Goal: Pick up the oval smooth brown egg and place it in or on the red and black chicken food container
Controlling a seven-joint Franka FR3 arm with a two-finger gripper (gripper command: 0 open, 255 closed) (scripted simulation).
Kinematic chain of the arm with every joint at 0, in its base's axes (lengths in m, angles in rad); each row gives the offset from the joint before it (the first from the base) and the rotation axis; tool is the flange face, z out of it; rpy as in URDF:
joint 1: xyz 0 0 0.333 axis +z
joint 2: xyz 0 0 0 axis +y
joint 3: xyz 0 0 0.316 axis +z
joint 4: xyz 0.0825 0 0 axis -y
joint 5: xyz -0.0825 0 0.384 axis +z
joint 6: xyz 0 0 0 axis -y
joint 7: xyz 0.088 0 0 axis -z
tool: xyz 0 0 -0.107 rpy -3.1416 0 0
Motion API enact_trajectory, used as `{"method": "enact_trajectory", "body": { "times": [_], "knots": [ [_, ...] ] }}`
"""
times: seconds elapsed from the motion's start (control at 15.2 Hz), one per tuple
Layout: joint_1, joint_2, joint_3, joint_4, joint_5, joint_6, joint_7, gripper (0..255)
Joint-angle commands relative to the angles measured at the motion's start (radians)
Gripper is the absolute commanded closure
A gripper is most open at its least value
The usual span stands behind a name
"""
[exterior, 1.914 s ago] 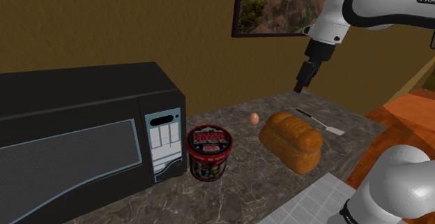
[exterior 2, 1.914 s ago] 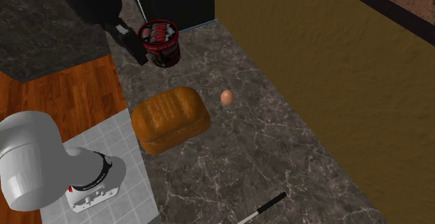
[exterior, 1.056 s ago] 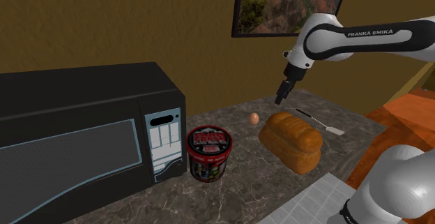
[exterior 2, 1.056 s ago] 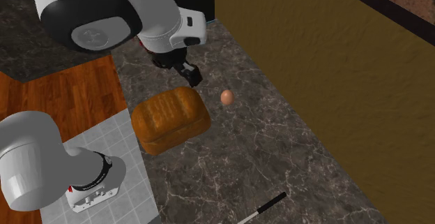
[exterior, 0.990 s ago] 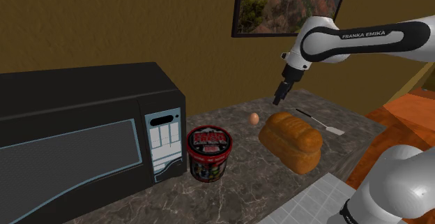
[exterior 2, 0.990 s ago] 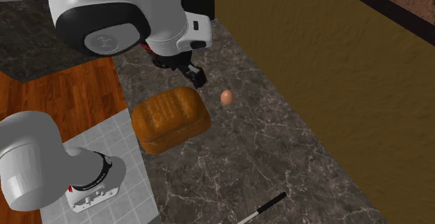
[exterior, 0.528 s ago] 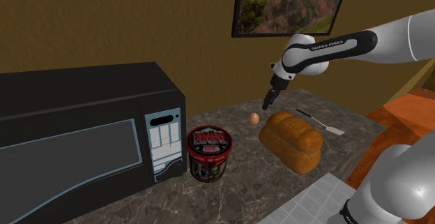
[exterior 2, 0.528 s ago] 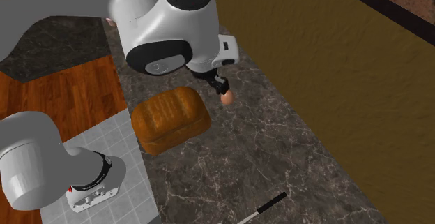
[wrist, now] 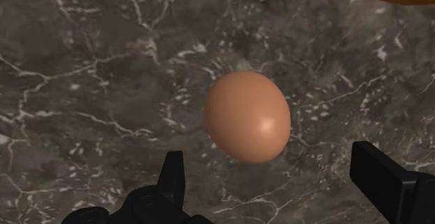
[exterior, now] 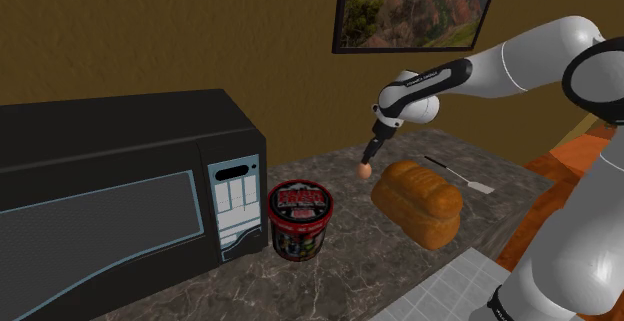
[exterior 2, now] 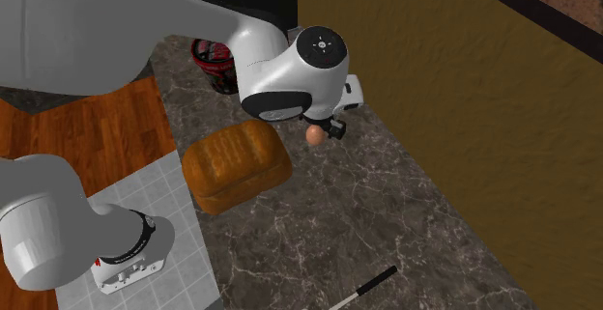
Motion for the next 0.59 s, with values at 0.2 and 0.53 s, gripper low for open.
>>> {"method": "enact_trajectory", "body": {
  "times": [0.2, 0.53],
  "knots": [
    [0.004, 0.068, 0.006, 0.007, 0.049, 0.056, -0.042, 0],
    [0.006, 0.106, 0.014, 0.004, 0.078, 0.094, -0.061, 0]
  ]
}}
